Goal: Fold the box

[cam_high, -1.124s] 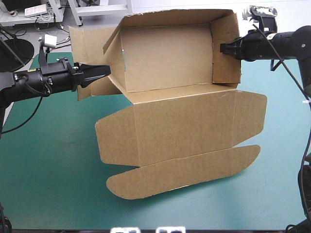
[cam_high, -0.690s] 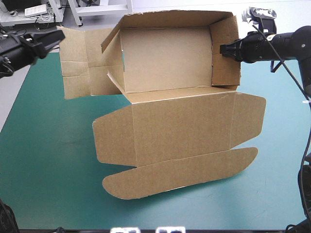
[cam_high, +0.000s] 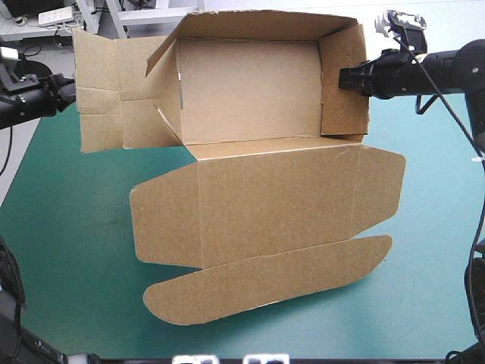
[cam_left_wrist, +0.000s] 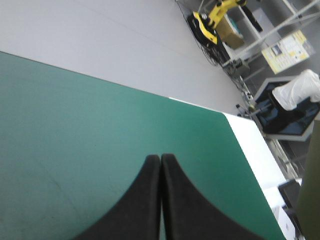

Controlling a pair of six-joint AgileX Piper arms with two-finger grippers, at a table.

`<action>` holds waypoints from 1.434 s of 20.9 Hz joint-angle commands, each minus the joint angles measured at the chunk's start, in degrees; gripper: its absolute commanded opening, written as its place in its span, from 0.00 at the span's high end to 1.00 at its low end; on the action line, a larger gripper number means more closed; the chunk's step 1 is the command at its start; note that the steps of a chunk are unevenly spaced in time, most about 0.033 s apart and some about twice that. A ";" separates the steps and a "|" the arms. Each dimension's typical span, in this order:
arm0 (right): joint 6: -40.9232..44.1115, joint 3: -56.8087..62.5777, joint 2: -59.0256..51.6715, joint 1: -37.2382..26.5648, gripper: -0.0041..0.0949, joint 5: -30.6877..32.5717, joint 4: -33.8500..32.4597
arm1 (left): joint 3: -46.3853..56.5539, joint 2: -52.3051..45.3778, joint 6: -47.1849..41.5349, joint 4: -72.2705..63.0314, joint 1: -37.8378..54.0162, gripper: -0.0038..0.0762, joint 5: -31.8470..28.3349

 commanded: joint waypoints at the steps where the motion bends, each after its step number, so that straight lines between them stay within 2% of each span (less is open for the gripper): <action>1: 0.05 -1.83 -2.60 -0.16 0.97 -3.40 3.96 | -1.91 -2.40 -0.30 -4.40 -5.03 0.96 4.23; 11: 0.27 -1.83 -2.06 -0.16 0.97 -6.86 3.29 | -1.91 -8.15 -0.92 -5.43 -10.60 0.96 4.23; 17: 0.83 -1.83 0.02 -0.04 0.97 -6.26 2.98 | -1.91 -9.34 -0.92 -4.75 -15.87 0.96 4.23; 23: 1.19 -1.83 0.47 -0.04 0.97 -7.85 1.25 | -1.91 -11.51 -0.92 -4.59 -16.27 0.96 4.23; 30: 1.19 -1.83 0.47 -0.04 0.97 -8.07 1.38 | -1.91 -11.61 -0.98 -4.50 -22.55 0.96 4.23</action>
